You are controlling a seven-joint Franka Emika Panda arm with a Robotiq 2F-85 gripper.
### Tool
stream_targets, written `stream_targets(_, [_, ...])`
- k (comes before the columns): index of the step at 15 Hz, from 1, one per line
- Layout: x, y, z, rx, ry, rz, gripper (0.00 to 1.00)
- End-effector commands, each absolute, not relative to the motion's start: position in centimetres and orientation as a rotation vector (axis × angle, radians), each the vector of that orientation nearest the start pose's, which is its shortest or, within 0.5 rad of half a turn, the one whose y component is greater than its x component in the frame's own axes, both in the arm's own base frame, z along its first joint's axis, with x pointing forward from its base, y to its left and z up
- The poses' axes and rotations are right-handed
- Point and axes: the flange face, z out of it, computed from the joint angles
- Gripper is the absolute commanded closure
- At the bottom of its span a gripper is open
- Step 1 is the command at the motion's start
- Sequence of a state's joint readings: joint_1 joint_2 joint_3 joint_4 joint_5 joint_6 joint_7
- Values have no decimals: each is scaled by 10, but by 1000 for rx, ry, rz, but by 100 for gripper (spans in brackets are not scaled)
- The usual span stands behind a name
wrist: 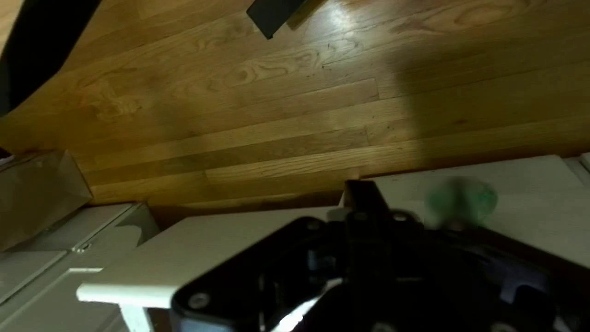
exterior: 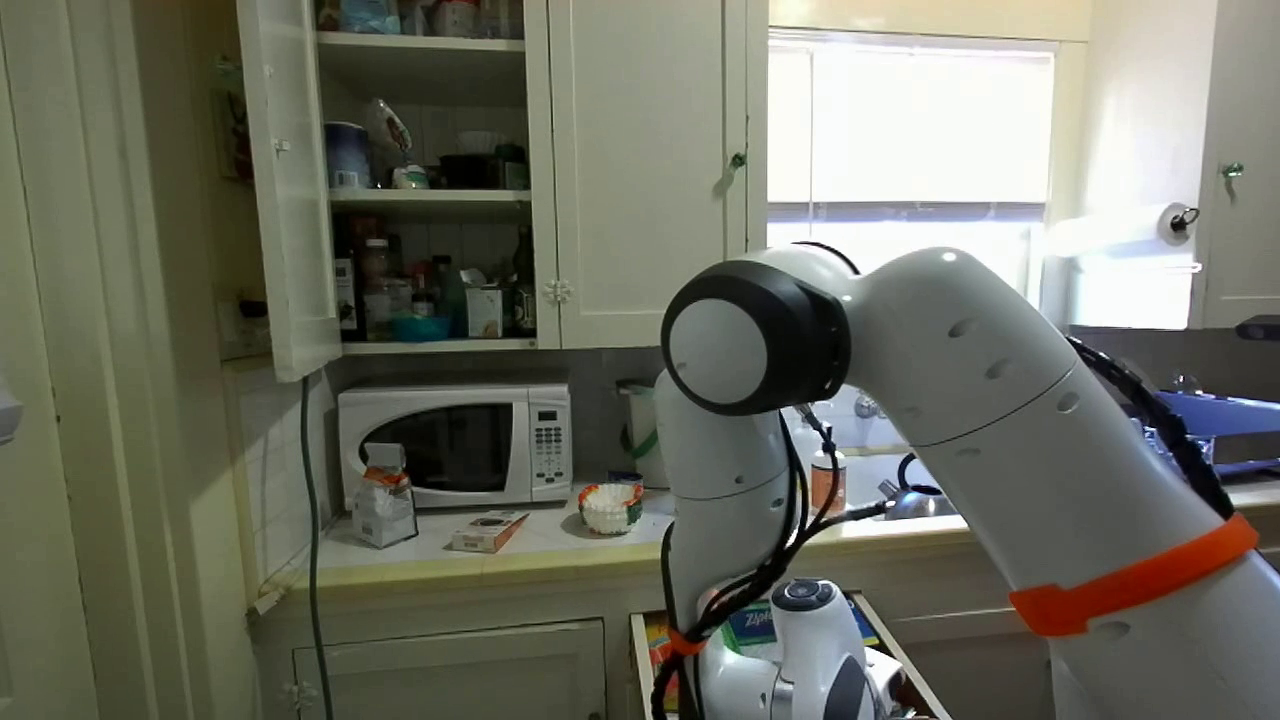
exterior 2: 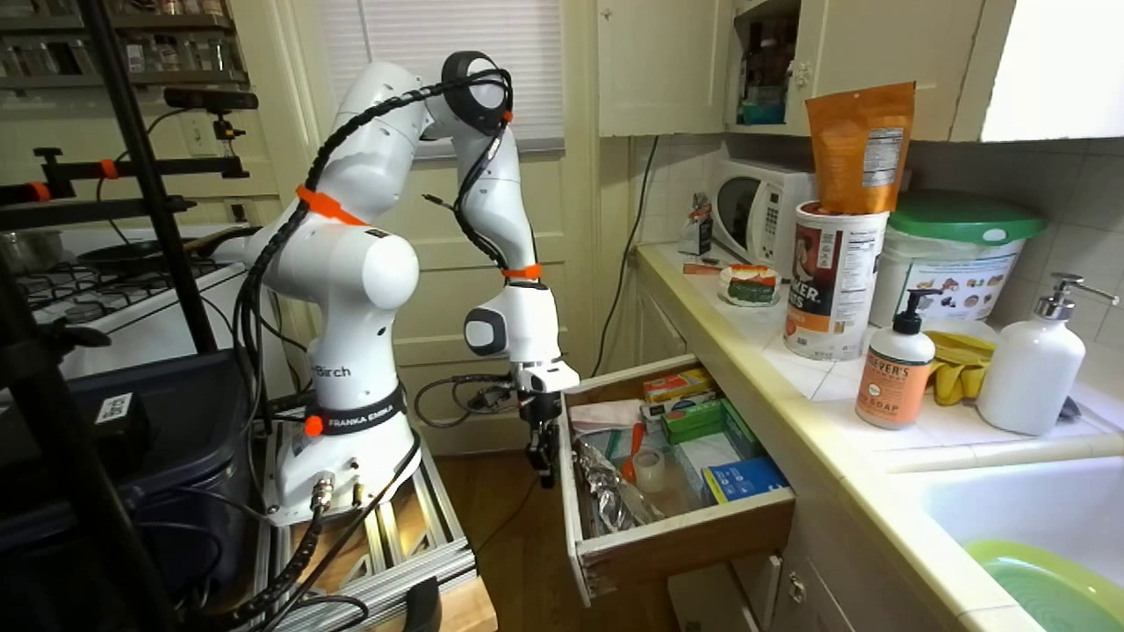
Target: Push the drawer
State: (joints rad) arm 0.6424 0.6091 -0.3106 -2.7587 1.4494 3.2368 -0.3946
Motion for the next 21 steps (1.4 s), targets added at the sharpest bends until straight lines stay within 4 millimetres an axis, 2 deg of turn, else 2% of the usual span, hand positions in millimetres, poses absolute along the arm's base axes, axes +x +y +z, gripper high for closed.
stream_targets(1, [269, -60, 104, -3330, 1158, -163, 100])
stream_targets(4, [270, -66, 121, -3355, 1156, -224, 100])
stream_targets(9, [275, -65, 139, -3316, 1138, -286, 100])
stream_targets(14, [279, -78, 159, -3327, 1139, -363, 100])
stream_targets(21, [298, -90, 187, -3279, 1148, -514, 100])
